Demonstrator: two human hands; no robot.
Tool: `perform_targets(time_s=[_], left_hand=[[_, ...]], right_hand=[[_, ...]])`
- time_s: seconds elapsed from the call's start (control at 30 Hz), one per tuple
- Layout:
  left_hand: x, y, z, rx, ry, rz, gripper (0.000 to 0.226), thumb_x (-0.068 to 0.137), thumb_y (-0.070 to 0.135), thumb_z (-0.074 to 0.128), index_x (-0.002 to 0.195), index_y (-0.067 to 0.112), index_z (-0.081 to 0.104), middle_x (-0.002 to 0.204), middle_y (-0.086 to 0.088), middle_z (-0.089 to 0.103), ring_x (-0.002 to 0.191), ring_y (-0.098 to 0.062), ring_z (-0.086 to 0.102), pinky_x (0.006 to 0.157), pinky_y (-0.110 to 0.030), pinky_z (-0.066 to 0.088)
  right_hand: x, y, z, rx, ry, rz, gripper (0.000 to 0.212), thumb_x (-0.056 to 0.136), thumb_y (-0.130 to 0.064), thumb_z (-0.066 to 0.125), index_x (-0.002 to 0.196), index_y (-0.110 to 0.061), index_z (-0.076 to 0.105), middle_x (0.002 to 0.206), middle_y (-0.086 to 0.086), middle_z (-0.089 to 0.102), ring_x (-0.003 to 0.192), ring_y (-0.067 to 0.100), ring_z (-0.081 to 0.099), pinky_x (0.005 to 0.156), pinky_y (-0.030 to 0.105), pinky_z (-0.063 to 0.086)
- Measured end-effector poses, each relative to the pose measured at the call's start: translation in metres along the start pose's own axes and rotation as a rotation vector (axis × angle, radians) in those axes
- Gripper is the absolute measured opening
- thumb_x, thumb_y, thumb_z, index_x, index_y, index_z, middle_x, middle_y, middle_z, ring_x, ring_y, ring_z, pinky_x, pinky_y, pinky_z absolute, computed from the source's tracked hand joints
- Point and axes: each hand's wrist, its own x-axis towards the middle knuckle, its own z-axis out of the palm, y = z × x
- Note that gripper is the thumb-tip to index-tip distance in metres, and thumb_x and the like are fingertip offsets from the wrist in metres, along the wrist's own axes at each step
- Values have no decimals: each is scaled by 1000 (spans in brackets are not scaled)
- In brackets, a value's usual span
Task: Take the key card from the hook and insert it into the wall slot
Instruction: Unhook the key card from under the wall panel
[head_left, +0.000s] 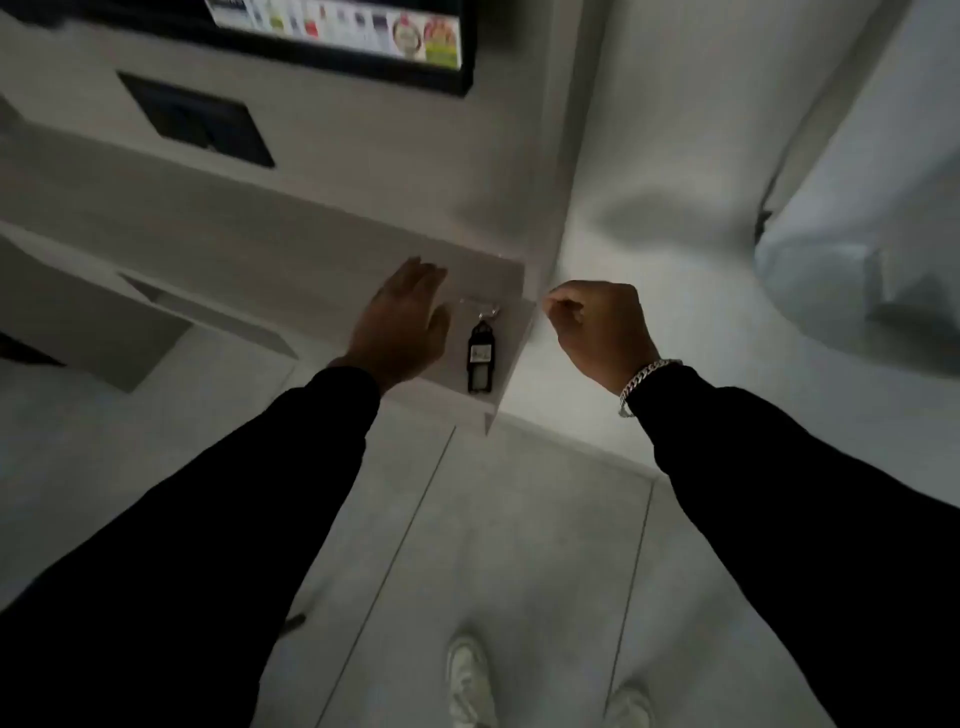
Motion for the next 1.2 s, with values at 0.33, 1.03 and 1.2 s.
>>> perform_targets(time_s=[0.33,1.03,1.2], left_hand=[[5,-49,53,163,-236,-162,86,89,55,14,156,1,17,166,-20,13,154,-35,11,125,-51,12],[9,-52,62,257,-189,-121,81,95,56,17,157,5,12,167,-17,10,155,-31,8,125,-54,11],[13,-51,58,238,-246,-129,82,95,56,16,158,4,8,168,-16,6,155,-30,4,125,-54,9]], right_hand=[[14,15,83,-8,-111,77,31,75,-27,60,59,-1,66,58,19,67,62,31,61,60,33,43],[21,-2,69,563,-310,662,12,79,-12,71,74,-1,67,59,11,58,48,14,54,45,19,52],[6,-3,47,677,-298,683,16,82,-3,66,91,10,65,63,14,59,44,10,57,50,18,55]])
